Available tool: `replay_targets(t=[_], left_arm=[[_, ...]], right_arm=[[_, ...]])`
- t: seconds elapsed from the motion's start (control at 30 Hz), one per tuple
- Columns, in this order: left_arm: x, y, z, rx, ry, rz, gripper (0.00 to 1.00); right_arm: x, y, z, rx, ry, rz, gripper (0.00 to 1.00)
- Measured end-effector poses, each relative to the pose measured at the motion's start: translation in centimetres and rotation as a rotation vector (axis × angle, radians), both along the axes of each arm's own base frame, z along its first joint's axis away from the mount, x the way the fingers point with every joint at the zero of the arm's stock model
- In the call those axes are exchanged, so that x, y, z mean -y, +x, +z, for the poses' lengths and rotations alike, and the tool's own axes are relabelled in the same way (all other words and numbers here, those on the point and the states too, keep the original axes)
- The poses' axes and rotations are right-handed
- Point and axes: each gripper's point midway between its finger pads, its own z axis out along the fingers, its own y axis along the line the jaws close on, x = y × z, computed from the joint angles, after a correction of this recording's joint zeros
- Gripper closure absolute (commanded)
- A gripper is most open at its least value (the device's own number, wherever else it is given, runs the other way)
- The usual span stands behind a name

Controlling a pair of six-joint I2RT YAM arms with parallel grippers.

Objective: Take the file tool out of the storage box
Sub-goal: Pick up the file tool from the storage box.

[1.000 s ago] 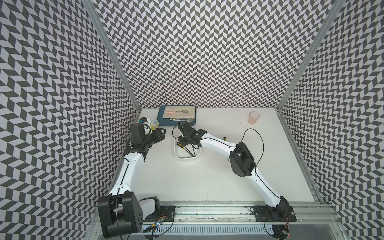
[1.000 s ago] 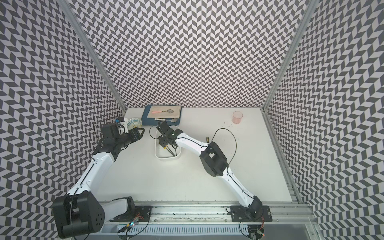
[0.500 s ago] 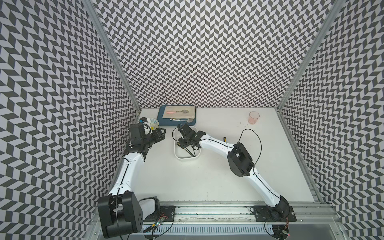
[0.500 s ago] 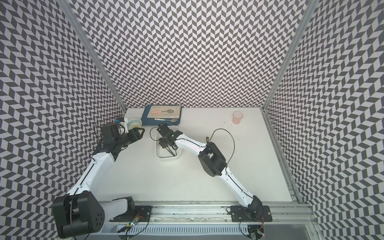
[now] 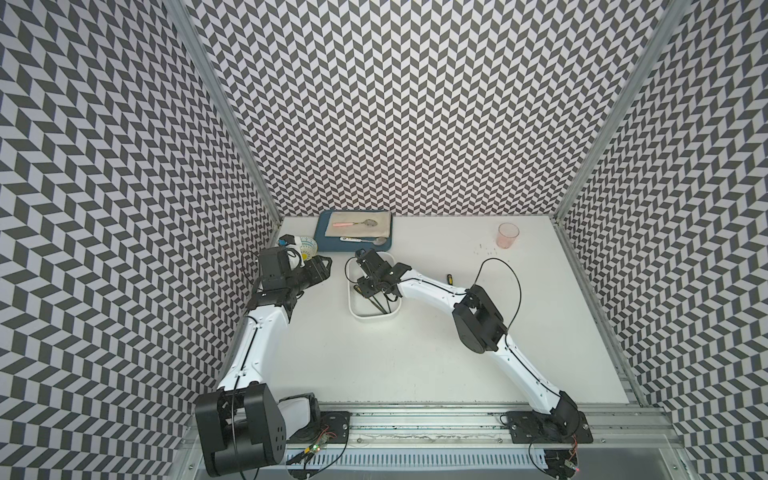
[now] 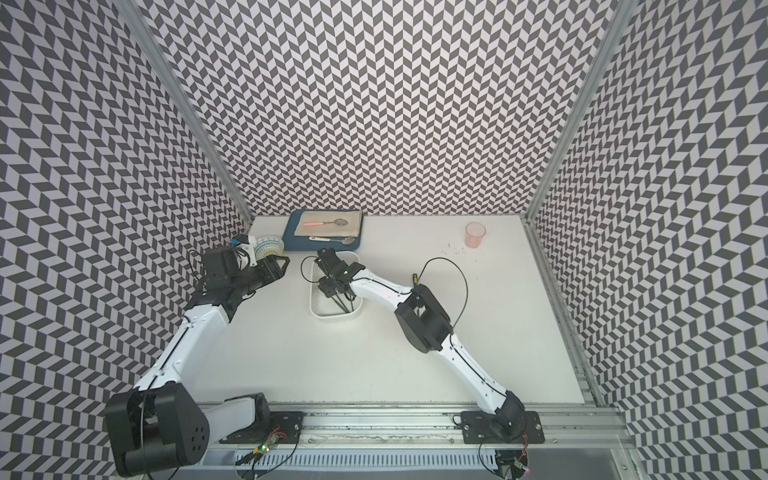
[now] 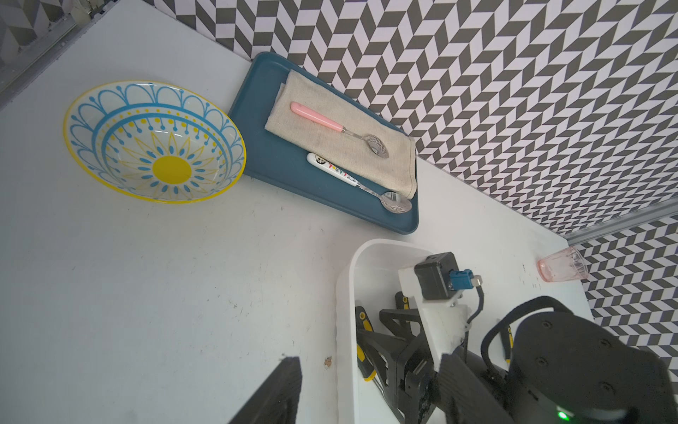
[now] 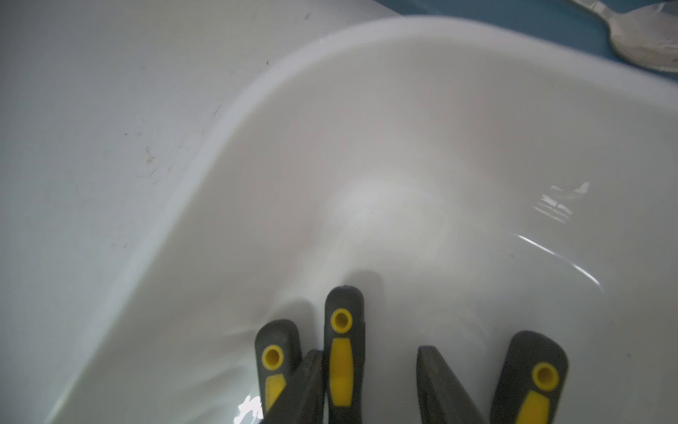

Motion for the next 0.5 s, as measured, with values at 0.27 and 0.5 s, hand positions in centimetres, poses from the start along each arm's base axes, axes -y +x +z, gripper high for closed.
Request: replay_targets(t=[0.27,0.5], left_arm=[[0.00,-0.01,-0.02,0.000,0.000,0.000,0.35],[0.02,-0.01,-0.01,0.000,-0.001,-0.001,0.35]], right_arm=[[-0.12,0.11,-0.04,0.004,0.005,0.001,0.67],[-0.14,0.12,-0.04,0.003,0.007,-0.001,0.81]])
